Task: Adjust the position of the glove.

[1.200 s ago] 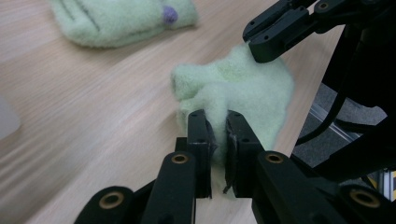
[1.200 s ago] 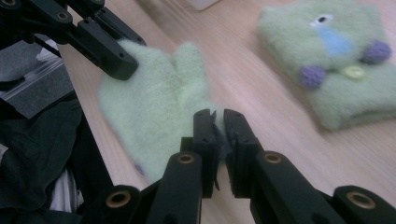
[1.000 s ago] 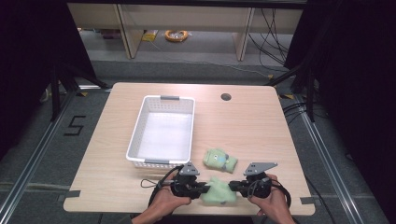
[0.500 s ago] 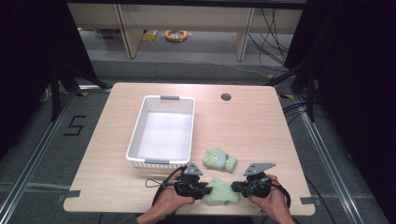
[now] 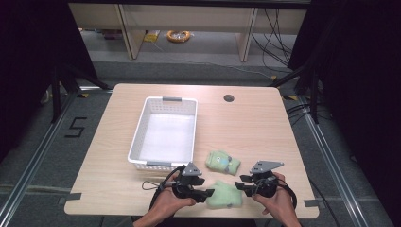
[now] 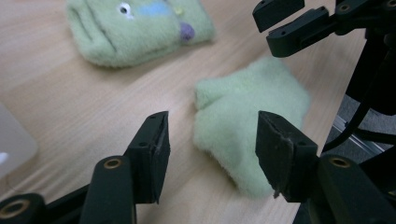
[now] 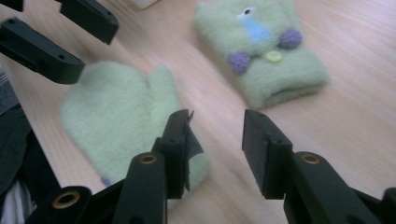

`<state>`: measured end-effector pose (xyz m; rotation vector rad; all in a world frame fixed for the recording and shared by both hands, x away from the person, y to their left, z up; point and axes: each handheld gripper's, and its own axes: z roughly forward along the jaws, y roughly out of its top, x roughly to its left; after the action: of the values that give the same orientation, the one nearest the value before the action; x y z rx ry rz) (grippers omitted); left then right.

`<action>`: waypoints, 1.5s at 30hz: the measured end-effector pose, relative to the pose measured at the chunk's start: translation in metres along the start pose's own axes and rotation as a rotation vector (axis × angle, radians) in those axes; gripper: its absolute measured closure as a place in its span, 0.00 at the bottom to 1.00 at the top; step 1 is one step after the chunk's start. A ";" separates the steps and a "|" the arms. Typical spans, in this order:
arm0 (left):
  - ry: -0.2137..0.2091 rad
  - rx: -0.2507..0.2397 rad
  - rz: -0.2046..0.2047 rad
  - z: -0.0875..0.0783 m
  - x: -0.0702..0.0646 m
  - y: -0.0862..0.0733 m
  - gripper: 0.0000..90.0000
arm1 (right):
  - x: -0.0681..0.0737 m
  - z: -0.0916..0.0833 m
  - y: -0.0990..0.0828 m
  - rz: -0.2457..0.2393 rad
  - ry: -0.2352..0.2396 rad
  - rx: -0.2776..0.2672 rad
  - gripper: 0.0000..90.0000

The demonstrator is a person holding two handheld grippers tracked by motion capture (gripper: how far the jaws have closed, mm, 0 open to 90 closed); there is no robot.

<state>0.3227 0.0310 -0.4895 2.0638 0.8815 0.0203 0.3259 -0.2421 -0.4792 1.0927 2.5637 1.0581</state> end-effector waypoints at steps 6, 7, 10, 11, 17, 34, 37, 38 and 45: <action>0.029 -0.027 0.011 0.000 0.001 0.009 0.48 | -0.011 0.004 0.009 0.012 -0.038 -0.038 0.69; 0.036 -0.028 -0.010 0.002 0.000 0.014 0.49 | -0.015 0.003 0.015 0.034 -0.045 -0.018 0.69; 0.040 -0.018 0.026 0.003 0.003 0.020 0.49 | -0.019 0.005 0.020 0.048 -0.063 -0.007 0.69; 0.041 -0.022 0.030 0.006 0.005 0.025 0.49 | -0.027 0.012 0.024 0.039 -0.081 -0.013 0.68; 0.052 -0.005 0.019 0.008 0.011 0.027 0.50 | -0.035 0.031 0.040 0.022 -0.081 0.023 0.67; 0.001 0.007 0.000 -0.004 0.000 0.015 0.45 | -0.030 0.074 0.070 -0.050 -0.001 0.134 0.65; 0.006 0.008 0.004 -0.008 0.000 0.011 0.43 | -0.034 0.074 0.070 -0.062 0.006 0.143 0.78; 0.003 0.012 0.003 -0.009 0.000 0.010 0.43 | -0.034 0.074 0.070 -0.062 0.006 0.143 0.78; 0.001 0.010 -0.008 -0.015 -0.002 0.002 0.43 | -0.034 0.074 0.069 -0.076 0.022 0.128 0.94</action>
<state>0.3177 0.0400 -0.4776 2.0698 0.8917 0.0129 0.4192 -0.1915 -0.4915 1.0082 2.6994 0.9052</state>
